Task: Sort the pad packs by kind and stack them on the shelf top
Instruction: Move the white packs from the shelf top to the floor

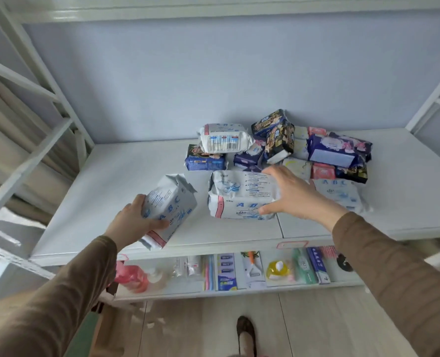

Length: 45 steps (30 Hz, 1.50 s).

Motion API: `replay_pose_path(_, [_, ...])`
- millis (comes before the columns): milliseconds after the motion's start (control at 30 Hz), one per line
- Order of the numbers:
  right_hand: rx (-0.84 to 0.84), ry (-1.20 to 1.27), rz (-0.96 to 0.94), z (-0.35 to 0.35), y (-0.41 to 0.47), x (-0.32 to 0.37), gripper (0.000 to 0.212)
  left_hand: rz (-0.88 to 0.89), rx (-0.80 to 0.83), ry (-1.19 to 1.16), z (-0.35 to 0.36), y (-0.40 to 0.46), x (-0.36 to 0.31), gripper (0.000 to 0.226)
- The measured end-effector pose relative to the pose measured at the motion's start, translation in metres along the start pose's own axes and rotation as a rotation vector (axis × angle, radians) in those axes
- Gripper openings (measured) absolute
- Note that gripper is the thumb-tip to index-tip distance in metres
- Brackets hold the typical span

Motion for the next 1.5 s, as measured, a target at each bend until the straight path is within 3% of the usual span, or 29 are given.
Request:
replay_pose_path(100, [-0.004, 0.088, 0.062, 0.025, -0.053, 0.025, 0.098, 0.051, -0.013, -0.044, -0.006, -0.038, 0.020, 0.070])
replay_pose_path(400, [0.101, 0.185, 0.147, 0.135, -0.177, 0.063, 0.092, -0.023, 0.019, -0.034, 0.023, -0.161, 0.110, 0.084])
replay_pose_path(567, [0.239, 0.224, 0.171, 0.210, -0.224, 0.055, 0.093, -0.062, 0.142, 0.015, 0.075, -0.209, 0.160, 0.087])
replay_pose_path(700, [0.318, 0.250, 0.214, 0.281, -0.268, 0.042, 0.085, -0.126, 0.199, 0.213, 0.131, -0.231, 0.207, 0.078])
replay_pose_path(867, [0.372, 0.127, 0.255, 0.381, -0.302, 0.018, 0.085, -0.207, 0.315, 0.195, 0.226, -0.219, 0.275, 0.079])
replay_pose_path(1100, [0.410, 0.179, 0.260, 0.562, -0.302, -0.024, 0.080, -0.293, 0.296, 0.128, 0.369, -0.169, 0.391, 0.084])
replay_pose_path(1233, [0.422, 0.171, 0.230, 0.674, -0.287, -0.046, 0.083, -0.215, 0.316, 0.158, 0.450, -0.131, 0.448, 0.076])
replay_pose_path(1500, [0.381, 0.160, 0.148, 0.845, -0.225, -0.082, 0.079, -0.006, 0.293, 0.234, 0.566, -0.034, 0.516, 0.081])
Point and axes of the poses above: each hand's wrist, its own y-axis towards the middle knuckle, its own z-axis out of the palm, x = y × z, the point moved 8 cm from there along y, towards the middle knuckle
